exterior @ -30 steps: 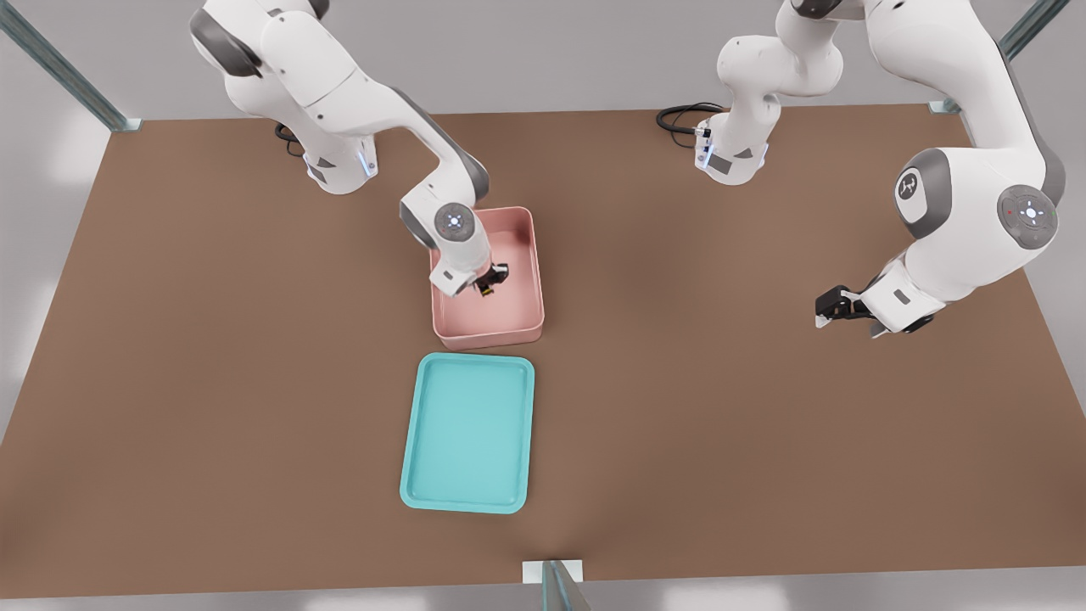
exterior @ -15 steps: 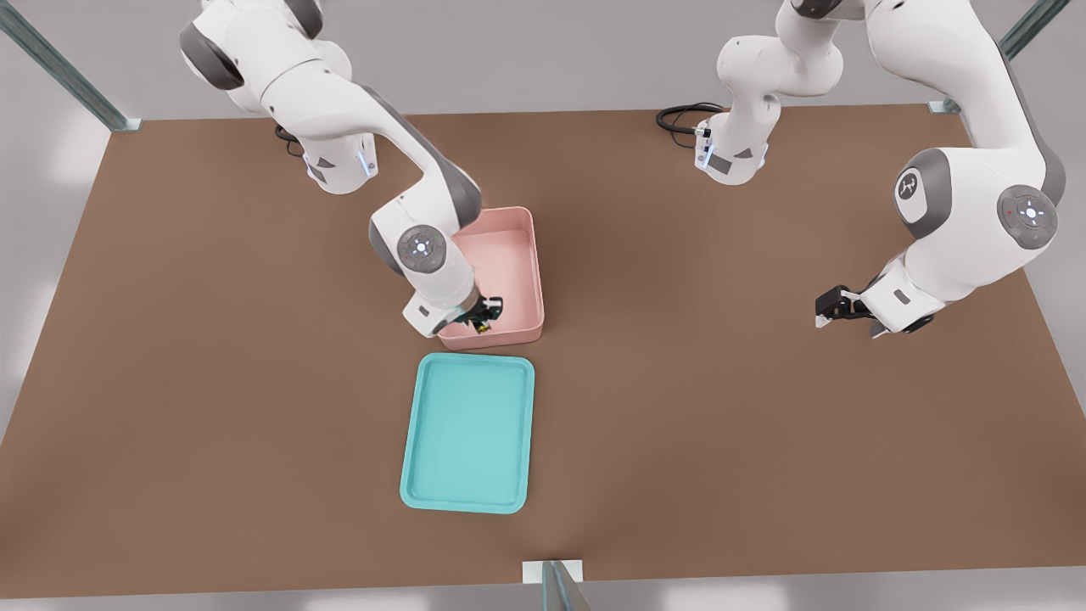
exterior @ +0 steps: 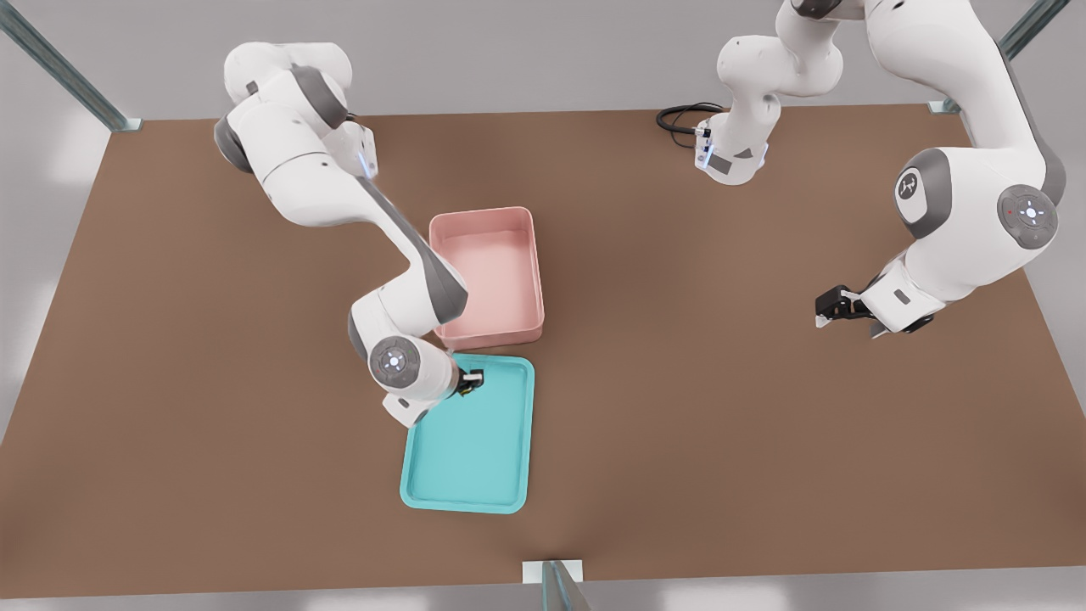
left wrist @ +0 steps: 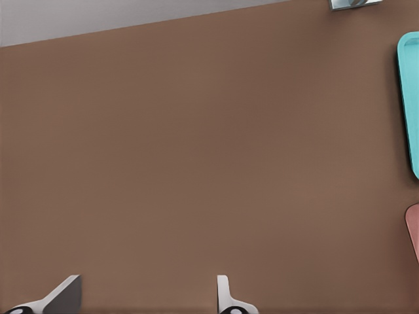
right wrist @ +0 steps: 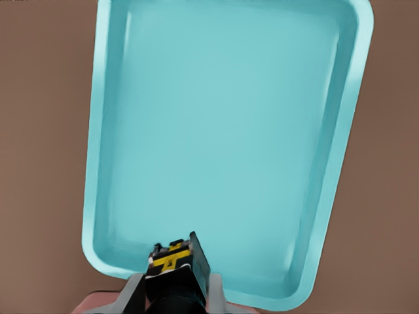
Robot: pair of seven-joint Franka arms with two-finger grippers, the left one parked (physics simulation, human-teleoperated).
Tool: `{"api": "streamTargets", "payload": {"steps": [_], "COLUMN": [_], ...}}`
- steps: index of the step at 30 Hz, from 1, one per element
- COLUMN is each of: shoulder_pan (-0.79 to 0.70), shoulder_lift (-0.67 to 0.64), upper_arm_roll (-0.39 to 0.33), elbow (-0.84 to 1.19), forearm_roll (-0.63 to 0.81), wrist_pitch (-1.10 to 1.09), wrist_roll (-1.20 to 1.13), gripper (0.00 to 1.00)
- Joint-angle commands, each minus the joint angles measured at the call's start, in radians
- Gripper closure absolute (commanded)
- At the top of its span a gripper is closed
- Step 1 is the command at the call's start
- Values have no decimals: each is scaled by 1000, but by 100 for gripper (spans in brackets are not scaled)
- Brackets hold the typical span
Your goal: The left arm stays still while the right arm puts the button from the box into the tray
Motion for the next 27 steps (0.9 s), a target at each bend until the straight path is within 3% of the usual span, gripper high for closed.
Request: {"api": "streamTargets", "payload": {"steps": [1, 10, 13, 16, 18, 20, 21, 22, 24, 25, 26, 27], "shoulder_pan": [11, 57, 57, 57, 48, -1, -119, -164, -380, -441, -541, -560], "shoulder_lift": [50, 155, 155, 139, -11, -180, -249, -296, -329, -370, -663, -738], "upper_arm_roll": [-5, -74, -75, -72, -39, -56, -37, -63, -56, -55, -51, -48], "elbow": [51, 139, 139, 139, 132, 132, 132, 131, 120, 39, -433, -513], "forearm_roll": [-20, -63, -63, -63, -37, -43, -46, -116, -74, -50, 9, 31], "wrist_pitch": [-19, 93, 96, 73, -84, -309, -436, -478, -645, -601, -306, -274], "wrist_roll": [-255, -290, -275, -268, -239, -212, -222, -219, -236, -247, -337, -374], "gripper": [55, 54, 14, 2, 0, 0, 0, 0, 0, 0, 0, 0]}}
